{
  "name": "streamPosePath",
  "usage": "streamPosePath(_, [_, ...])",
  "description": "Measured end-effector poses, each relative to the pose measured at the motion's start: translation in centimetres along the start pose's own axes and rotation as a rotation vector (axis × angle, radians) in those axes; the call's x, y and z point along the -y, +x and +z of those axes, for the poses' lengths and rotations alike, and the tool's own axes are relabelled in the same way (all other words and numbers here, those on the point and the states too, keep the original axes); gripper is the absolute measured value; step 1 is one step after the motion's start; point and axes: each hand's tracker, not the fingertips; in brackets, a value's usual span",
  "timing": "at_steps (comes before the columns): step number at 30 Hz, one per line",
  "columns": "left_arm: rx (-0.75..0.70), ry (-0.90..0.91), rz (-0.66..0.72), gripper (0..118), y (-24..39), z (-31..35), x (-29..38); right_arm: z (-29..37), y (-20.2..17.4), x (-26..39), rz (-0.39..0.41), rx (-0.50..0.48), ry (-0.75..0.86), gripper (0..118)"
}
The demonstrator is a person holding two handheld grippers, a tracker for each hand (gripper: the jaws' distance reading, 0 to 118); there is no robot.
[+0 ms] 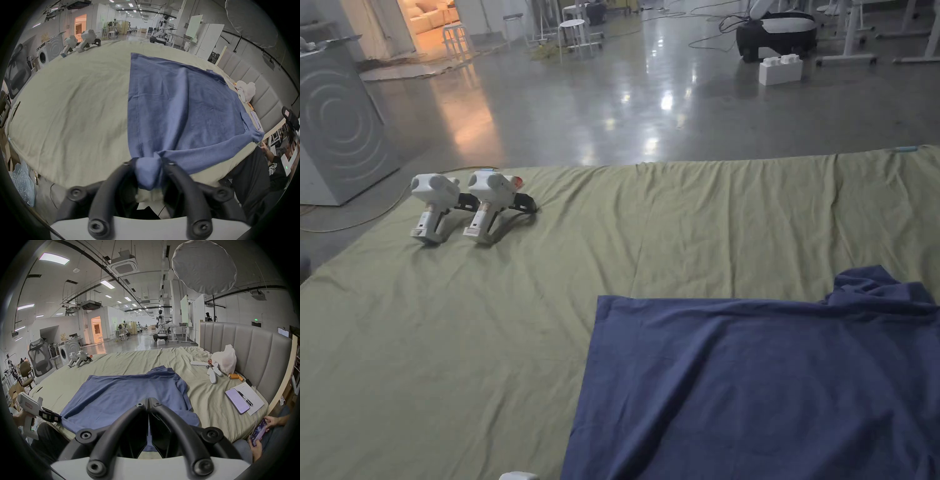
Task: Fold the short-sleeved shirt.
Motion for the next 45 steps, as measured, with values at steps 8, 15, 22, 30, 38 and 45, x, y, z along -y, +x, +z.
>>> streamPosePath(8, [-0.054, -0.077, -0.099, 7, 2.2, -1.6, -0.7, -0.7, 4.2, 0.7, -0.054, 0.22, -0.152, 12])
streamPosePath(15, [-0.064, -0.113, -0.119, 7, 2.2, -2.0, -0.8, -5.4, 9.3, 5.9, -0.129, 0.23, -0.473, 78])
streamPosePath(22, [-0.06, -0.117, -0.103, 7, 2.1, -1.9, -1.0, -9.6, 10.4, 8.6, -0.193, 0.172, -0.581, 65])
streamPosePath(30, [-0.07, -0.094, -0.106, 6, 3.1, -0.4, -0.9, -8.6, 9.5, 8.0, -0.205, 0.116, -0.542, 5])
streamPosePath(38, [0.052, 0.137, 0.053, 6, 2.3, 3.8, -8.2, -11.2, 11.1, 2.7, -0.373, 0.063, -0.395, 4])
streamPosePath(45, [0.064, 0.119, 0.092, 5, 0.9, -3.5, -17.6, -22.4, 10.9, -2.6, -0.329, 0.073, -0.371, 4])
